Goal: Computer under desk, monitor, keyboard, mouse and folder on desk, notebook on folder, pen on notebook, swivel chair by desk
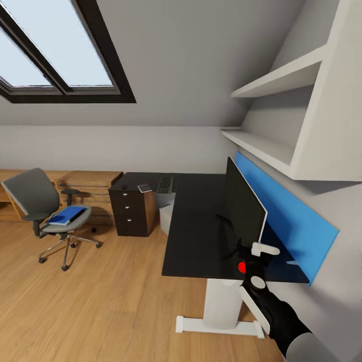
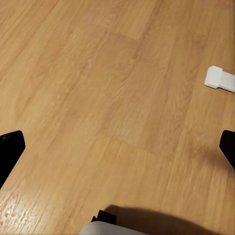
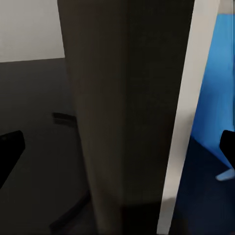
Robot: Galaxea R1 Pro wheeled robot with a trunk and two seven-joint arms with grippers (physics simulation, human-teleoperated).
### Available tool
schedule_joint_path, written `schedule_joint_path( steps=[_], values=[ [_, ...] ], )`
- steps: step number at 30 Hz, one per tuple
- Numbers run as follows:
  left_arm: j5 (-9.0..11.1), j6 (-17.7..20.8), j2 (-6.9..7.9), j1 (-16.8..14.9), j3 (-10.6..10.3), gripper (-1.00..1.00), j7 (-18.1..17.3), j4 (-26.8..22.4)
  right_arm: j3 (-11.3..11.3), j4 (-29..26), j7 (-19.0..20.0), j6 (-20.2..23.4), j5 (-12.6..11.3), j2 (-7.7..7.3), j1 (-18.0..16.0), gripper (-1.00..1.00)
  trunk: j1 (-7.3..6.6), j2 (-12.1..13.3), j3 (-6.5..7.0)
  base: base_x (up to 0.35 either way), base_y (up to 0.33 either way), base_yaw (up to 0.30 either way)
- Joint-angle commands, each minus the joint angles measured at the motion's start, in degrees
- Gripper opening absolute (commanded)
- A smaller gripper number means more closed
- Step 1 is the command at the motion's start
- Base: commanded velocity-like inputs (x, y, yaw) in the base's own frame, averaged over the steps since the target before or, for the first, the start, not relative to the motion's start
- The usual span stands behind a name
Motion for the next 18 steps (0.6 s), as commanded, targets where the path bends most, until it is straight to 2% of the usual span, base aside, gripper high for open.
schedule_joint_path(
  steps=[1, 18],
  values=[
    [0.25, -0.13, 0.02, -0.04, 0.34, 1.00, -0.51, 0.05, 0.33, -0.01, -0.32, -0.37, -0.61, -0.08, -0.08, 1.00, 0.01, -0.08, -0.09, 0.000, 0.000, -0.064],
    [0.25, -0.13, 0.01, -0.04, 0.34, 1.00, -0.51, 0.04, 0.33, -0.01, -0.39, -0.38, -0.61, -0.08, -0.08, 1.00, 0.01, -0.08, -0.09, 0.000, 0.000, -0.010]
  ],
)
